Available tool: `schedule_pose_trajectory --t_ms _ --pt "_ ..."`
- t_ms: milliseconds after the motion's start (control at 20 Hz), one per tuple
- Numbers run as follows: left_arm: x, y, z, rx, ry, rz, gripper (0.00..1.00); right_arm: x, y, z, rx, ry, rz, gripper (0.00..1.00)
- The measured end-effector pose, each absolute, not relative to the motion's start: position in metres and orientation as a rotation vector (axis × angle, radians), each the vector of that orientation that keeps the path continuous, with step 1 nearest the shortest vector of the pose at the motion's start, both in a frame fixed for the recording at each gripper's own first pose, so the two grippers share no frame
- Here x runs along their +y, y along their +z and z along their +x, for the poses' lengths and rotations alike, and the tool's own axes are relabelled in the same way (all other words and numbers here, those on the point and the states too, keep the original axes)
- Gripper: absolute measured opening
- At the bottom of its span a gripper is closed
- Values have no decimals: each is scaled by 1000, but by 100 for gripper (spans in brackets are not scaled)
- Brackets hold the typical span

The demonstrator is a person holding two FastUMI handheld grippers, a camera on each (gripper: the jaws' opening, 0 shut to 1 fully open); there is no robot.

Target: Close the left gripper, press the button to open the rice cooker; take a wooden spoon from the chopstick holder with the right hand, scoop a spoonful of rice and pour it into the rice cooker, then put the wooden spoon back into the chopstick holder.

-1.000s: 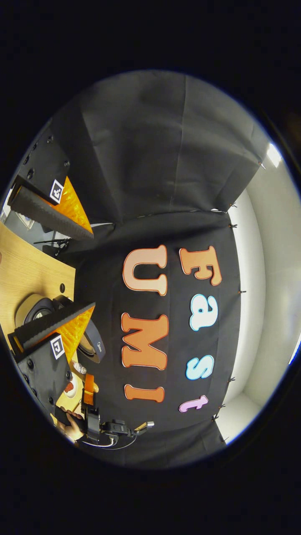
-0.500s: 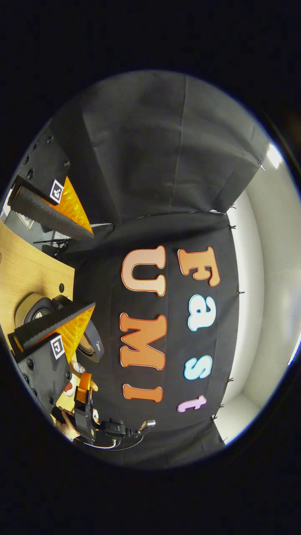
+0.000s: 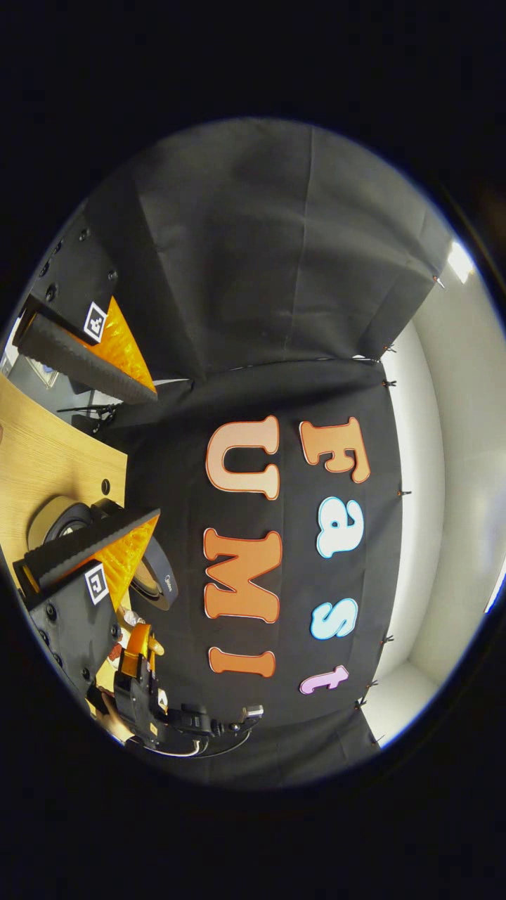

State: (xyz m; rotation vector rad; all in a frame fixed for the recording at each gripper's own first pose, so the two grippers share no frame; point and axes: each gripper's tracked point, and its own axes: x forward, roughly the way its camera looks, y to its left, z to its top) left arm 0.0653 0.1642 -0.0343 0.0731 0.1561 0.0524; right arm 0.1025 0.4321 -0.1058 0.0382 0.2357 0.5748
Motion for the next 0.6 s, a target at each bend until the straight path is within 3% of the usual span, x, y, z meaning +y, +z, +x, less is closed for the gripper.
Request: schedule_pose_trajectory --t_ms 300,600 --pt "164 -33 62 155 50 80 95 439 -108 97 209 605 -41 10" --pt "165 -33 59 152 56 72 96 435 -103 95 245 601 57 10"
